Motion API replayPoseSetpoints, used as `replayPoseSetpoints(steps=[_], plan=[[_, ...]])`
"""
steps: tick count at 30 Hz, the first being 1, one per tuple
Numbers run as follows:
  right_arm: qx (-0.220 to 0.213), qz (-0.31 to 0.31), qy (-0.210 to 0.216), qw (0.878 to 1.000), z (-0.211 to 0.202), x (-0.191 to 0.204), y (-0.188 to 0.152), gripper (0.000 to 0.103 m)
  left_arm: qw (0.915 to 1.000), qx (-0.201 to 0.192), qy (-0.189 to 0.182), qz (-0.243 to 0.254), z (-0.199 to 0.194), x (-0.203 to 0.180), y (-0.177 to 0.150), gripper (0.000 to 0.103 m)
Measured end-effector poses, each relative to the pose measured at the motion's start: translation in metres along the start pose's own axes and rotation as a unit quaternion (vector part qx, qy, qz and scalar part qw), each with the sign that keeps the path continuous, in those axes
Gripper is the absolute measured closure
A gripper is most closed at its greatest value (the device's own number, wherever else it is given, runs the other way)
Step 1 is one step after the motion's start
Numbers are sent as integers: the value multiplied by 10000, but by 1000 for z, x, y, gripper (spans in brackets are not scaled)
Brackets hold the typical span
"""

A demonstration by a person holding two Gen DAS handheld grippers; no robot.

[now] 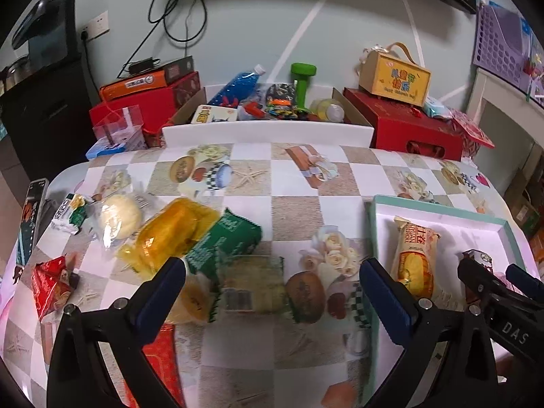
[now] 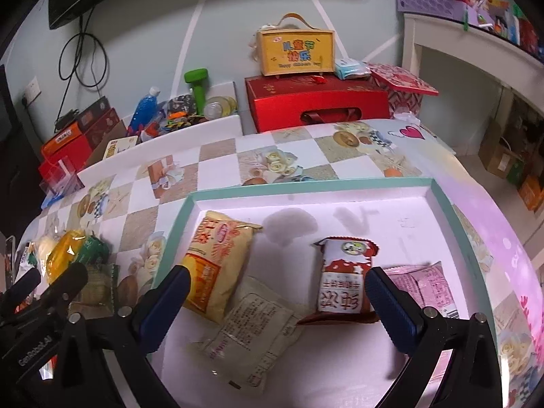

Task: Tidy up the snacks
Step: 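Move both tools back over the snack pile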

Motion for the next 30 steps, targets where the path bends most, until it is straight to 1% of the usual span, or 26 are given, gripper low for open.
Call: replayPoseSetpoints(steps=[3,9,15,18,23,26,28,30], plan=[[-26,-130,49,9999,-1,11,0,0,9999,25,-39,-105,-3,12,-2,1],[-77,-295,202,9993,-4,37,0,0,9997,-18,35,-245,-12,36,-2,1],[-87,-564,405,9975,-7,68,-3,0,9993,-47,299,-241,-21,63,-4,1],[-84,-705,490,9963,-9,84,-5,0,9986,-51,427,-322,-26,78,-4,1],[-72,-720,759,9945,-13,107,-8,0,9968,63,566,-564,-29,106,-7,1],[-16,-669,969,9930,-13,121,-10,0,9950,172,574,-801,-31,122,-11,1],[45,-646,1108,9917,-13,130,-13,0,9935,186,534,-989,-34,133,-13,1],[111,-699,1195,9903,-13,141,-16,0,9922,207,576,-1084,-36,143,-15,1]])
Point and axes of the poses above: each gripper's, at about its wrist camera, not at the fingertips, and z roughly the way its jaws point, x to its left, y to its top, the point moved 2 cm from there along z, roughly the way its jaws point, and after that the axes turned 12 degrees about -x, right-handed, at the moved point
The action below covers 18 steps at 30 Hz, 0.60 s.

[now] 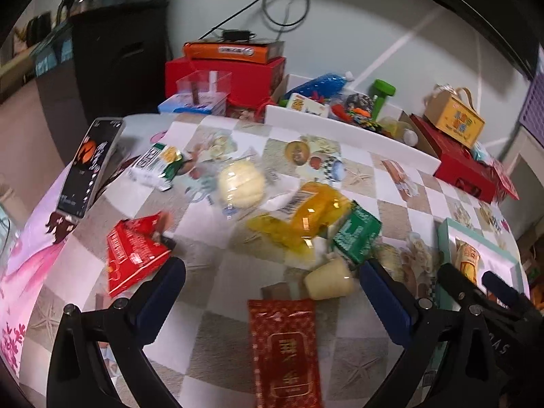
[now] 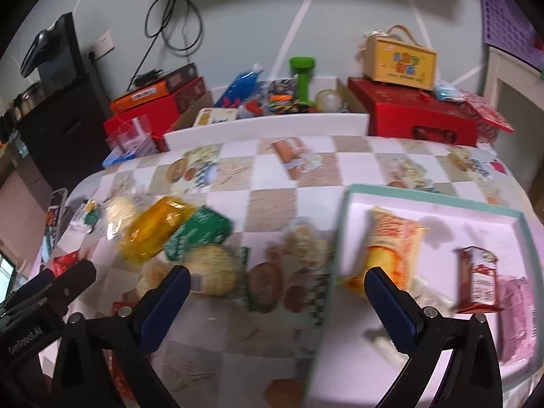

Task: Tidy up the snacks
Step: 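Move both tools back over the snack pile, then grasp the round biscuit packet with the right tool while the left tool grasps the cream cup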

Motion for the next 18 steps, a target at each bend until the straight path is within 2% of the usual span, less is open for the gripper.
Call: replayPoseSetpoints(steps=[4,9,15,18], plan=[[85,-133,135,9998,6,19,-4,0,9999,47,139,-43,2,16,-1,1],[215,-131,296,9992,20,35,-11,0,9995,176,134,-204,12,27,-4,1],[261,-142,199,9994,36,40,-16,0,9979,449,65,-472,34,34,-10,1],[232,-110,225,9994,41,41,-16,10,9973,524,-7,-513,41,30,-11,1]])
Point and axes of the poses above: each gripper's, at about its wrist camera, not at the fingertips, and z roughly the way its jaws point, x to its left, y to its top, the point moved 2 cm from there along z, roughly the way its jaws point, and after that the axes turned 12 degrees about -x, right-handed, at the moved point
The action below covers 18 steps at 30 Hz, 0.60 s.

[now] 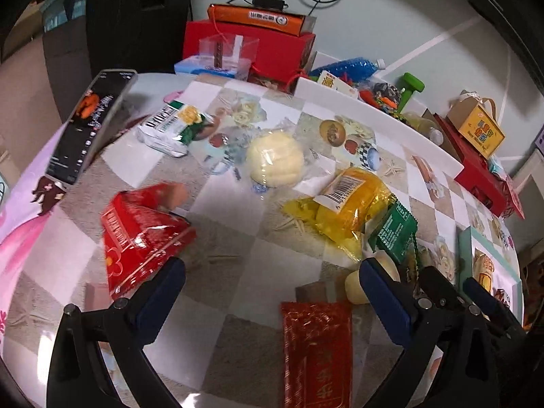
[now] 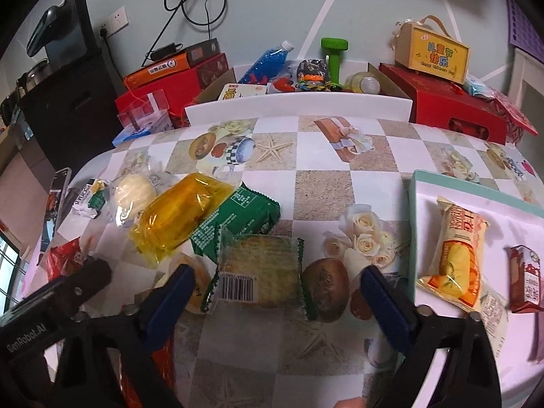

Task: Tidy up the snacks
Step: 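Grasp the round biscuit packet with the right tool while the left tool grasps the cream cup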

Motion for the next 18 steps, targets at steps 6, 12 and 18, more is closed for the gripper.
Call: replayPoseSetpoints(steps=[6,12,18], plan=[[155,-131,30,9998,15,6,-6,20,9987,215,-317,-327,16,-6,1,1],[316,-71,-20,9995,27,2,-13,31,9968,400,-592,-351,27,-20,-3,1],[338,6,-59,9994,26,-7,-15,35,9944,526,-828,-381,30,-32,-7,1]])
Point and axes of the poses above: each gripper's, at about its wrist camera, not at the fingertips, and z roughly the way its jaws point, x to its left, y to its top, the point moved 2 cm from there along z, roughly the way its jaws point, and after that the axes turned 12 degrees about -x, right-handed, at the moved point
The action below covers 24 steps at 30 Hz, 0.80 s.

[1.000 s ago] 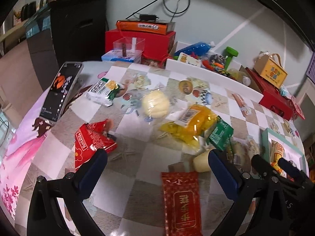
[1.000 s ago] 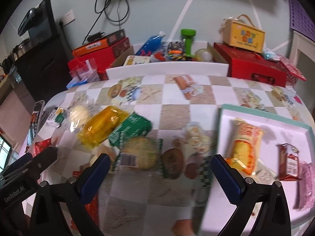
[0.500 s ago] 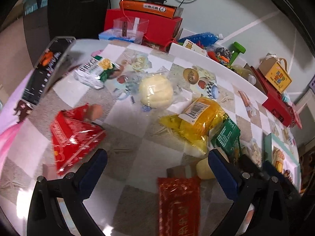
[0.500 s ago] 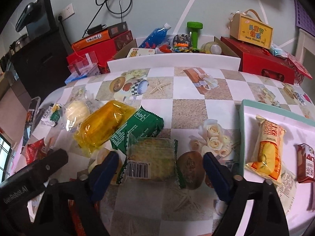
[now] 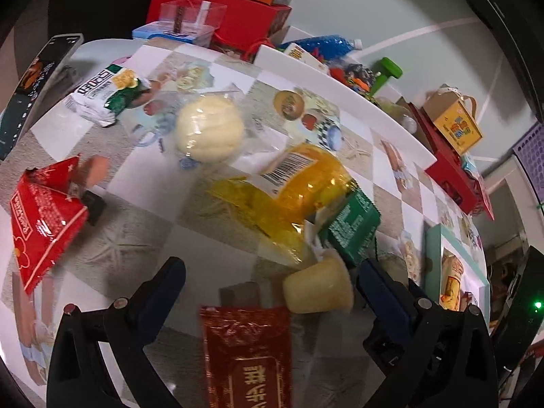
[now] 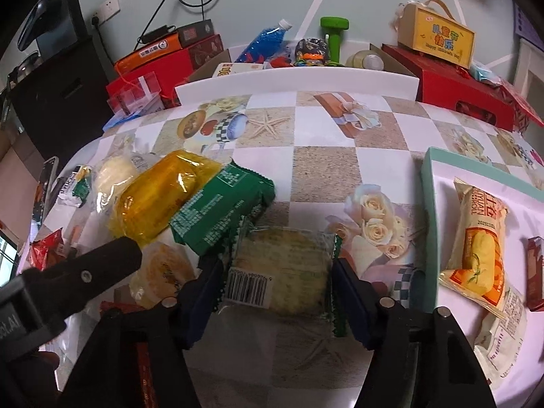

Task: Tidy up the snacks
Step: 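Grasp the round biscuit packet with the right tool while the left tool grasps the cream cup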

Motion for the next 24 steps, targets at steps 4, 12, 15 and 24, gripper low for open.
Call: replayPoseSetpoints(steps=[4,12,15,24], plan=[[44,17,-101,9999,-2,-8,-2,36,9998,92,-153,47,6,-10,-4,2],[77,47,-178,9998,-3,-16,-3,35,9992,204,-202,269,17,-27,-10,15],[100,4,-215,9997,-3,-15,-3,35,9989,228,-195,372,19,-32,-12,27],[148,-93,-293,9994,-2,-13,-5,35,9986,197,-59,489,20,-32,-14,59]])
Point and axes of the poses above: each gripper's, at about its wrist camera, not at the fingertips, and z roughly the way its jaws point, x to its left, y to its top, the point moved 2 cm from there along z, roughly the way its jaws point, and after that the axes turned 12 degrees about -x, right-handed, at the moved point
